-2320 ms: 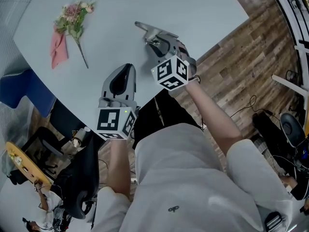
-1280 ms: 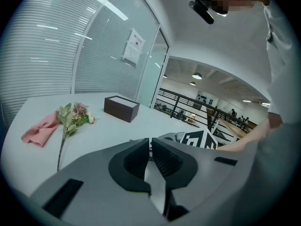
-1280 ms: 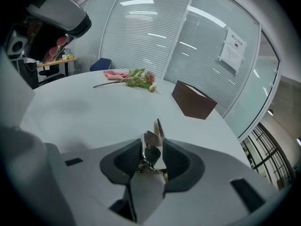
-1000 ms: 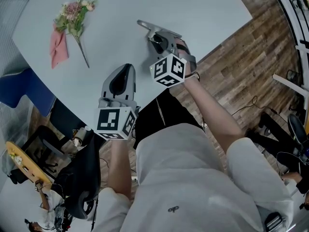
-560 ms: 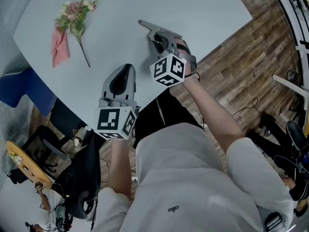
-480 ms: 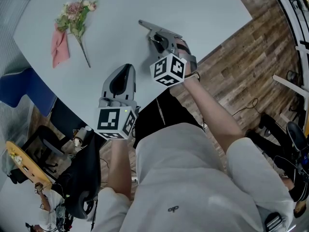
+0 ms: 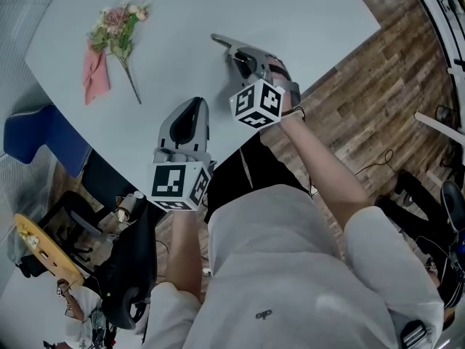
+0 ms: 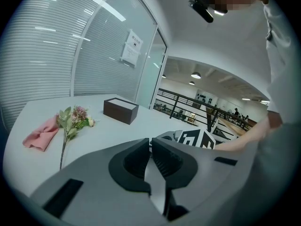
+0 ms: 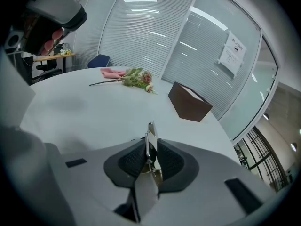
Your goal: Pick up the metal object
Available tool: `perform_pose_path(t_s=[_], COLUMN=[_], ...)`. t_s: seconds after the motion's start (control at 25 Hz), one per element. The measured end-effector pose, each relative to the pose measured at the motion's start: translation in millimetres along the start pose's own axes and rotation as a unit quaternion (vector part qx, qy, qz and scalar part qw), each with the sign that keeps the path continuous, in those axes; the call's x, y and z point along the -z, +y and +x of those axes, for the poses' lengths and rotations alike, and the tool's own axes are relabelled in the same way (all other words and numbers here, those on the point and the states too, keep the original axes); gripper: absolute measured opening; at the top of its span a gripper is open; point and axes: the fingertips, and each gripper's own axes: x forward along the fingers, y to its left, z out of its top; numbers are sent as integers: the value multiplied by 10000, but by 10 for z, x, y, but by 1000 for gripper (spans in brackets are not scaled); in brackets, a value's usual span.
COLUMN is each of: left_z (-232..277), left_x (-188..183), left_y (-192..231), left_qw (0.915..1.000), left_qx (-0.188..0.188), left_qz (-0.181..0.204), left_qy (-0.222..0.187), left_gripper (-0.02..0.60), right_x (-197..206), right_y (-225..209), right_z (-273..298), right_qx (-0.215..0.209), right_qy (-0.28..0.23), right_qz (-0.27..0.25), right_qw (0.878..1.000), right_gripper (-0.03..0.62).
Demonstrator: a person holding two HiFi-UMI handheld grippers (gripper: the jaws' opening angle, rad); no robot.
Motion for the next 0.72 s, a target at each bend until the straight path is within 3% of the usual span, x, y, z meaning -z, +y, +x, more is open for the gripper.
perform_pose_path(t_s=[0.72], left_z=[-18], left_x=[-59], left_y=[-42], left_qw=[9999], left_qx=[-61], left_qz=[45], left_qy=[-82], left_gripper=[31], right_x=[4], right_y=[-128], right_z=[18], right_qx=[116], right_qy=[16], right_qz=[-285], right_qw=[9995], right_gripper=[37])
